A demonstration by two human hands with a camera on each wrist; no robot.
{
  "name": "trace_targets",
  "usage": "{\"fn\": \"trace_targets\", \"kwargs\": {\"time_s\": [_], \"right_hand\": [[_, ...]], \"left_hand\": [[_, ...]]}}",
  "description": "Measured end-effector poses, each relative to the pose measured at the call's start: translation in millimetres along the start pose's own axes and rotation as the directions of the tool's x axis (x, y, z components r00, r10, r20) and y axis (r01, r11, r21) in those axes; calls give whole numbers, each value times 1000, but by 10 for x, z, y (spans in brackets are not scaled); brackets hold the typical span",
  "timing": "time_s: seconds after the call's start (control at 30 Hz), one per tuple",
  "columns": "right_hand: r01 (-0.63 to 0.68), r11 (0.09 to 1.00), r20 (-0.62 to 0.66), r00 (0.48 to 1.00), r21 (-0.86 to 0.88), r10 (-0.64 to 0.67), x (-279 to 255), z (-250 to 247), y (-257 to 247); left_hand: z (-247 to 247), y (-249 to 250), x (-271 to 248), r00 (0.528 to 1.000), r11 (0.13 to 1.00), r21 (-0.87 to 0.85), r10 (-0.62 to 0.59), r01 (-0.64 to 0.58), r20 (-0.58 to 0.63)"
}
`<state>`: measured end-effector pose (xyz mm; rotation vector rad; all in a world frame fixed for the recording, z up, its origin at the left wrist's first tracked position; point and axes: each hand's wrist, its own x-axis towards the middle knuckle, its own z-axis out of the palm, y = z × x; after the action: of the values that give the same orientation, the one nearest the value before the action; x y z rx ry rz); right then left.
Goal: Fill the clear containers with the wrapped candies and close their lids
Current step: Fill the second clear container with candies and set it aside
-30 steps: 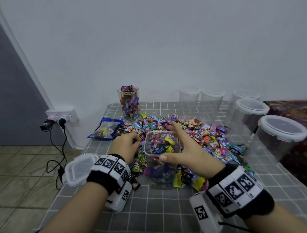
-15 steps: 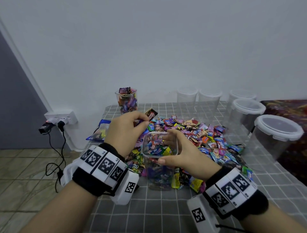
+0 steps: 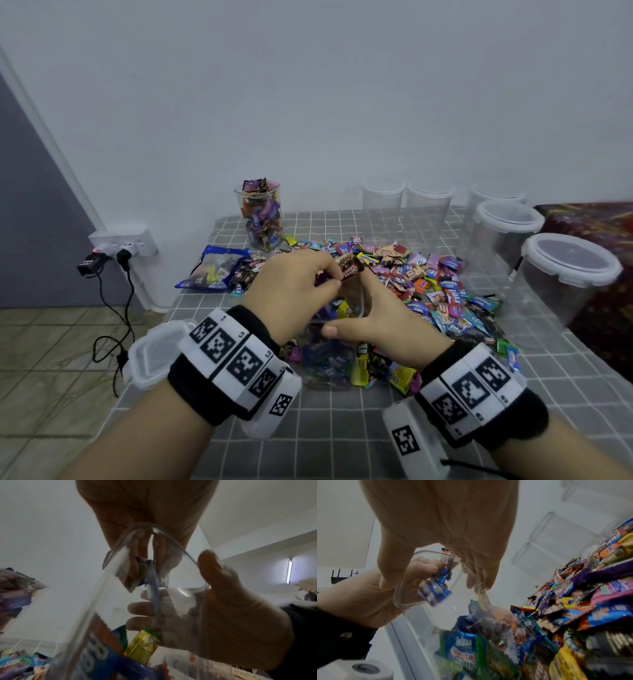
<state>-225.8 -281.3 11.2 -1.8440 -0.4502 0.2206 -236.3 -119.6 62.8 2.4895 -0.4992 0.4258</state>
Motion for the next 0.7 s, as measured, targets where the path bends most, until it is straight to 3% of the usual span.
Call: {"fn": "trace_targets", "kwargs": {"time_s": [0.23, 0.37, 0.57, 0.7], "right_hand": [[20, 996, 31, 999, 89, -23, 14, 6, 12], [-2, 997, 44, 999, 72, -1, 23, 6, 33], [-60, 998, 52, 997, -37, 62, -43, -20, -83], [-125, 969, 152, 976, -211, 159, -49, -143, -11]], "left_hand": [[-2, -19, 16, 1000, 999, -45, -11, 12, 29], [-42, -20, 10, 998, 985, -166, -56, 55, 1], [-213, -222, -1, 968, 931, -332, -207, 150, -142], [-295, -546, -21, 947, 922, -248, -318, 298, -44]]}}
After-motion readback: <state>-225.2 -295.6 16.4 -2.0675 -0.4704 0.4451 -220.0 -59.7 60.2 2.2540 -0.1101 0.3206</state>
